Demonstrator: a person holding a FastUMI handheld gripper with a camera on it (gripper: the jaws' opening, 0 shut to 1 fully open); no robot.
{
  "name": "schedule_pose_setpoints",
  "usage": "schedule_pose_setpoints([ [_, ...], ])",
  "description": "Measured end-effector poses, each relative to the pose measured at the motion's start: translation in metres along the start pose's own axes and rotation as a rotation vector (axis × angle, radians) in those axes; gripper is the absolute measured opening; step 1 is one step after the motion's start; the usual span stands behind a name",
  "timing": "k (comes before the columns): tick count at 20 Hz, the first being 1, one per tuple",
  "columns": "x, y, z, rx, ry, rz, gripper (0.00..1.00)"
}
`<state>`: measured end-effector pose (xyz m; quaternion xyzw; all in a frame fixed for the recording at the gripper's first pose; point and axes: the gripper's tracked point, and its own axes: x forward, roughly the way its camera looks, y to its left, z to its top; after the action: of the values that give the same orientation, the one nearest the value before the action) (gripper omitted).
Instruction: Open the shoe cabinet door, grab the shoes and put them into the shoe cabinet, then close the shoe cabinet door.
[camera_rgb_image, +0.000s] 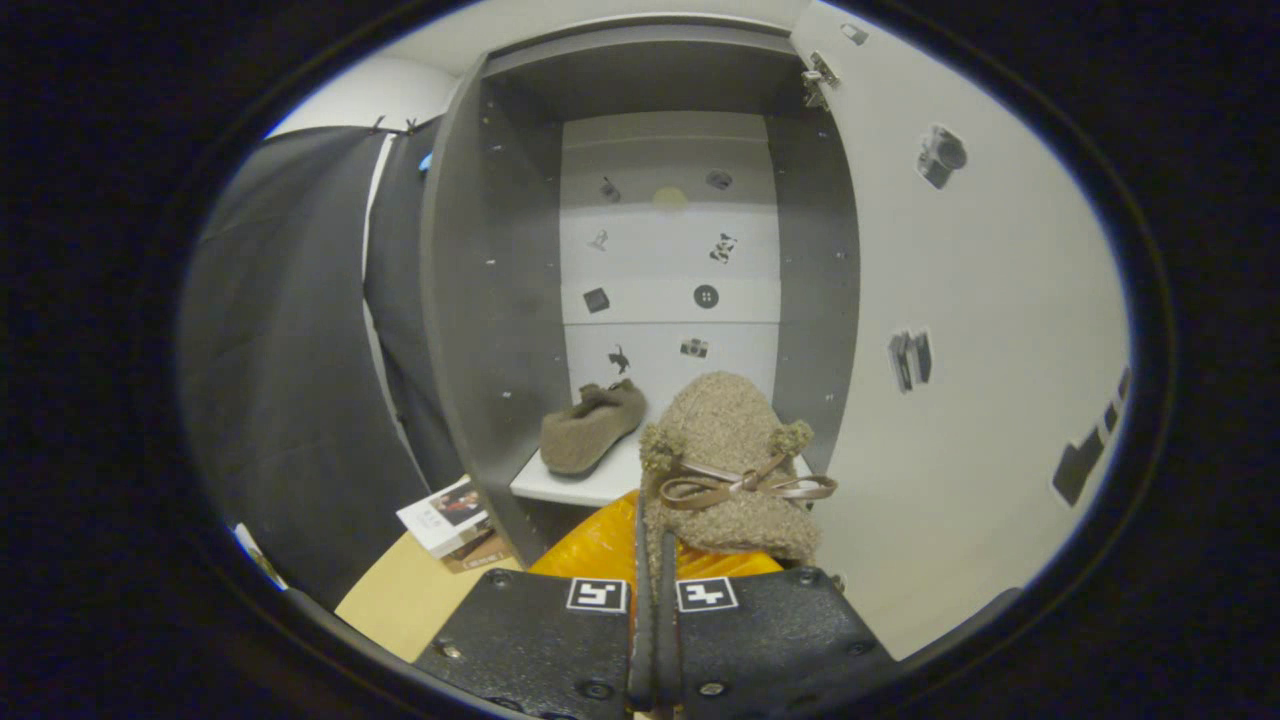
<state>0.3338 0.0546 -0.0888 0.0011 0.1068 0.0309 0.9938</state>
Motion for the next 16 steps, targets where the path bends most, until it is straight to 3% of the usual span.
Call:
schedule_pose_setpoints([
  [4,0.068,-0.010,0.026,0.004,0.011,-0.046,0.05],
  [8,0.137,-0.020,0.039,-0.074,0.025,-0.105,0.05],
  [12,0.205,-0.023,0.024,-0.077,0.092,-0.121,0.05],
  [16,0.239,-0.026,0.002,-0.038,0.179,-0.122,0.05],
])
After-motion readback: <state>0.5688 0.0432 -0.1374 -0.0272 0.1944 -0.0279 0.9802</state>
